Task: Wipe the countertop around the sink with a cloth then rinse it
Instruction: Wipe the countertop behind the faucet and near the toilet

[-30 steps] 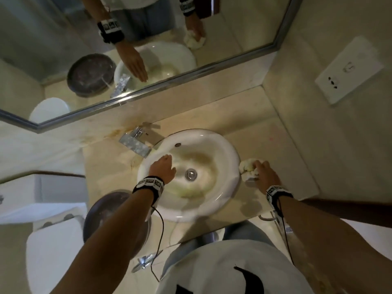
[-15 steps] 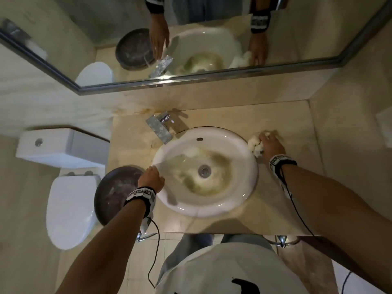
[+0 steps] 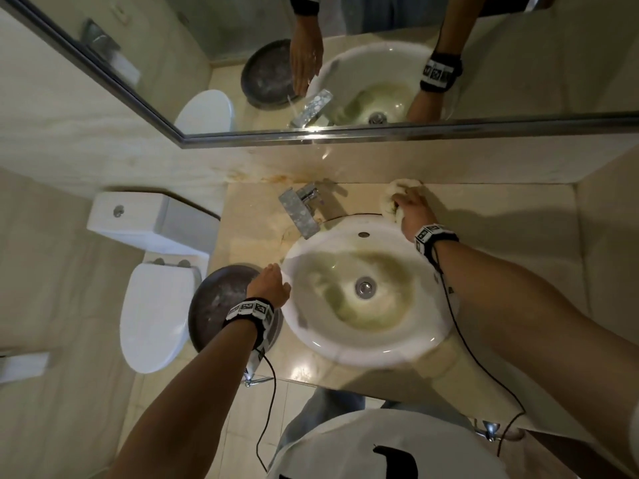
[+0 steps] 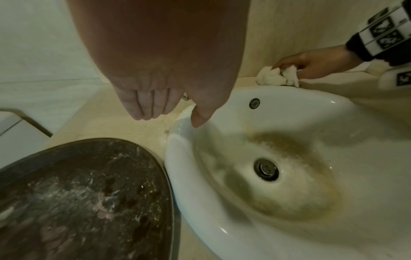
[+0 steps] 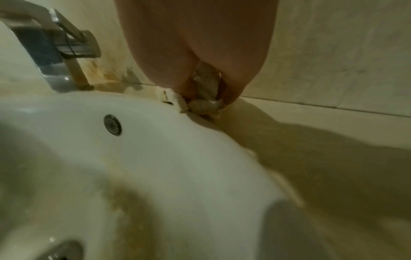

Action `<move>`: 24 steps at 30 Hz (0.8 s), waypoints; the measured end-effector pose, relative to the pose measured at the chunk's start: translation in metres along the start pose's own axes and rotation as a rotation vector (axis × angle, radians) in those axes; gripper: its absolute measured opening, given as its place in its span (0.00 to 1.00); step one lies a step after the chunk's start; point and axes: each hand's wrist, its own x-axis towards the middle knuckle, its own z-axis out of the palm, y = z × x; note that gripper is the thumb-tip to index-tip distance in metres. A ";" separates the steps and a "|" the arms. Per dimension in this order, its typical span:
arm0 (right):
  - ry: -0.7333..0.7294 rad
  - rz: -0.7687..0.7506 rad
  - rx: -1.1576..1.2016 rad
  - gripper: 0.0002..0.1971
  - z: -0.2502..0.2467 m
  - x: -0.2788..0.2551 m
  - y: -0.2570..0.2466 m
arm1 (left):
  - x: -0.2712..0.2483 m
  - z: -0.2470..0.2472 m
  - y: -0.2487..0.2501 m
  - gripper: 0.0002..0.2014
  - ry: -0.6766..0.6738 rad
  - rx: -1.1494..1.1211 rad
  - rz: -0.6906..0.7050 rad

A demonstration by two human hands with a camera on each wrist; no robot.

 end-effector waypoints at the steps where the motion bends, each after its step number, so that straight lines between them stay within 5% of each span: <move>1: -0.015 -0.007 0.018 0.33 0.003 0.006 -0.009 | 0.002 -0.002 0.000 0.29 -0.001 0.002 0.004; 16: -0.238 -0.164 0.039 0.39 0.039 0.048 -0.109 | 0.024 -0.007 -0.002 0.25 -0.079 0.011 0.127; 24: -0.186 -0.173 -0.082 0.39 0.064 0.034 -0.154 | 0.022 -0.006 -0.011 0.36 -0.145 -0.044 0.172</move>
